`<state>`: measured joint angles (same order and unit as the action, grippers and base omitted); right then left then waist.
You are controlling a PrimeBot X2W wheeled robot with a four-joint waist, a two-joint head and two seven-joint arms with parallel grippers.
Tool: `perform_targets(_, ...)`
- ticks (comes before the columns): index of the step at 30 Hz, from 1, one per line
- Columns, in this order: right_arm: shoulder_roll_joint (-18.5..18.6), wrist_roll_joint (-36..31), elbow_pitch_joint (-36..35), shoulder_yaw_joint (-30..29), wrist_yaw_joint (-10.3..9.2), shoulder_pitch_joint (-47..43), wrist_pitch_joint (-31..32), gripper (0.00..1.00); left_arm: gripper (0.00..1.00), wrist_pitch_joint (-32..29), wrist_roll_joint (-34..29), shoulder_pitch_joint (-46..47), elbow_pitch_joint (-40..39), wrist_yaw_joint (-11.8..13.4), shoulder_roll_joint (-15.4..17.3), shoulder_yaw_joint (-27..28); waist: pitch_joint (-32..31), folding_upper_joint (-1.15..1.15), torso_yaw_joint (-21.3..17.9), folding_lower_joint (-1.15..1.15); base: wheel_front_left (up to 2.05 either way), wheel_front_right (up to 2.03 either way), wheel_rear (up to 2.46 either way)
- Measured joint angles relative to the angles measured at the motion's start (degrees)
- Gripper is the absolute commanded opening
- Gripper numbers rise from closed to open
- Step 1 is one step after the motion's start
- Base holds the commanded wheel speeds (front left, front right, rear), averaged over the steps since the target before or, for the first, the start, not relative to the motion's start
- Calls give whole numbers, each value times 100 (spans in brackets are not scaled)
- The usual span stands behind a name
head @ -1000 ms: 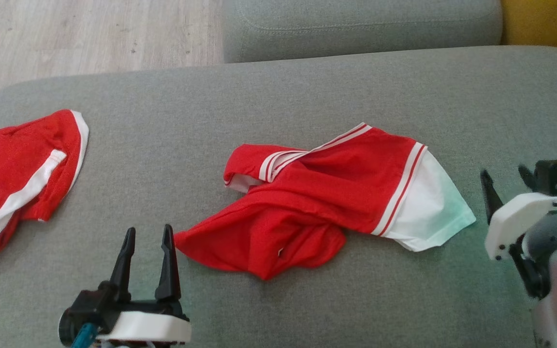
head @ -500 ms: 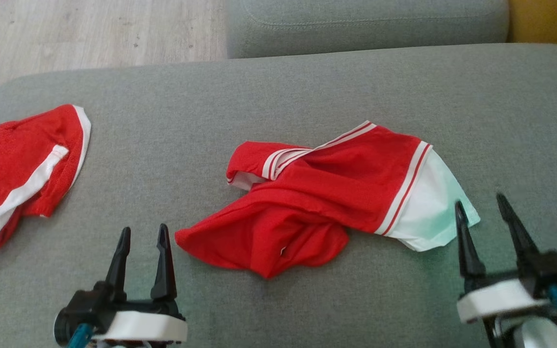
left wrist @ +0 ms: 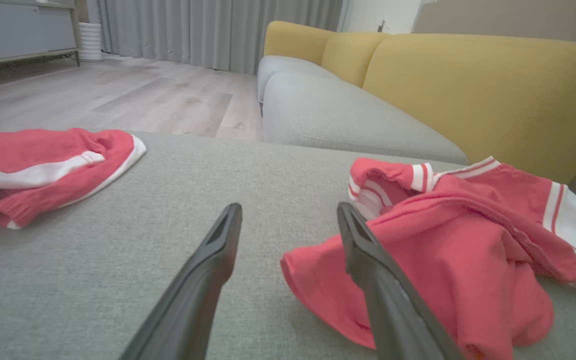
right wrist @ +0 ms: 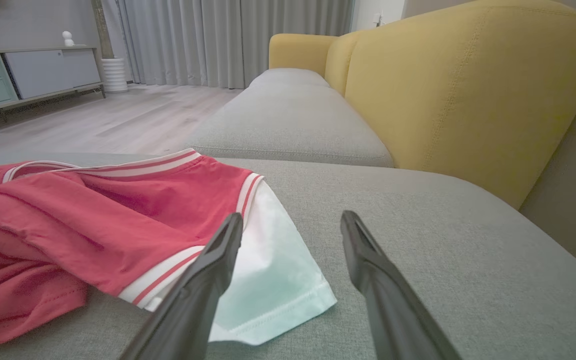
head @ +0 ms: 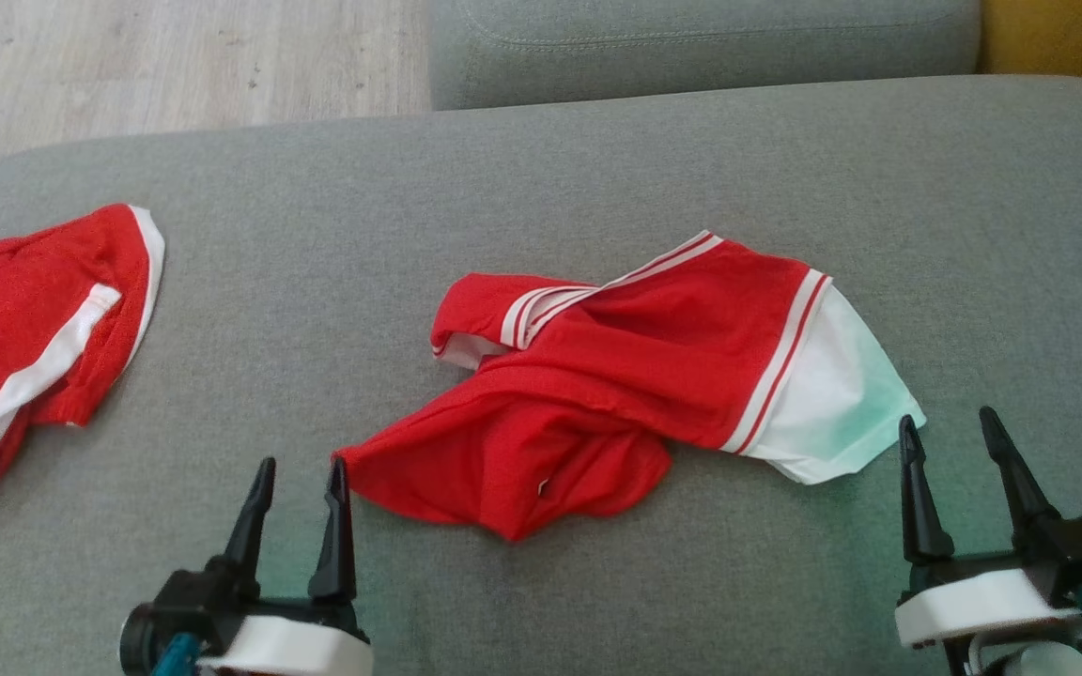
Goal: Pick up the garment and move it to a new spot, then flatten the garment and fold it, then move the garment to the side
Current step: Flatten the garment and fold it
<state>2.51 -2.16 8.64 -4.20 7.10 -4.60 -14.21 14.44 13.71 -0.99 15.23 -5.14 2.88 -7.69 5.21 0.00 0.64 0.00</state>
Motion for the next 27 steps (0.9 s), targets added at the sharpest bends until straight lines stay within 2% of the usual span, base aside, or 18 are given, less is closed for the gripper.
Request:
perform_targets(6,0,8,-57,19,0,-38,0,100,100,-4,-42,126,382,-152,85,-238,-34,0,-54,0,0,0,0)
perform_targets(15,0,18,-81,185,0,-38,0,100,100,-971,234,977,901,-243,966,-1247,-25,0,-148,0,0,0,0)
perform_targets(19,0,67,-81,205,0,-38,0,100,100,-1537,653,1277,1098,-244,1327,-2064,2,0,-214,0,0,0,0)
perform_targets(23,0,85,-75,240,0,-36,0,100,99,-1798,1077,1547,1271,-244,1659,-2561,9,0,-287,0,0,0,0)
perform_targets(24,0,115,-74,244,0,-36,0,100,11,-1833,1165,1619,1293,-244,1716,-2644,1,0,-306,0,0,0,0)
perform_targets(25,0,121,-74,245,0,-36,0,100,0,-1878,1263,1686,1293,-244,1767,-2759,-6,0,-324,0,0,0,0)
perform_targets(27,0,159,-74,236,0,-38,0,100,0,-1892,1374,1757,1205,-244,1841,-2971,-17,0,-351,0,0,0,0)
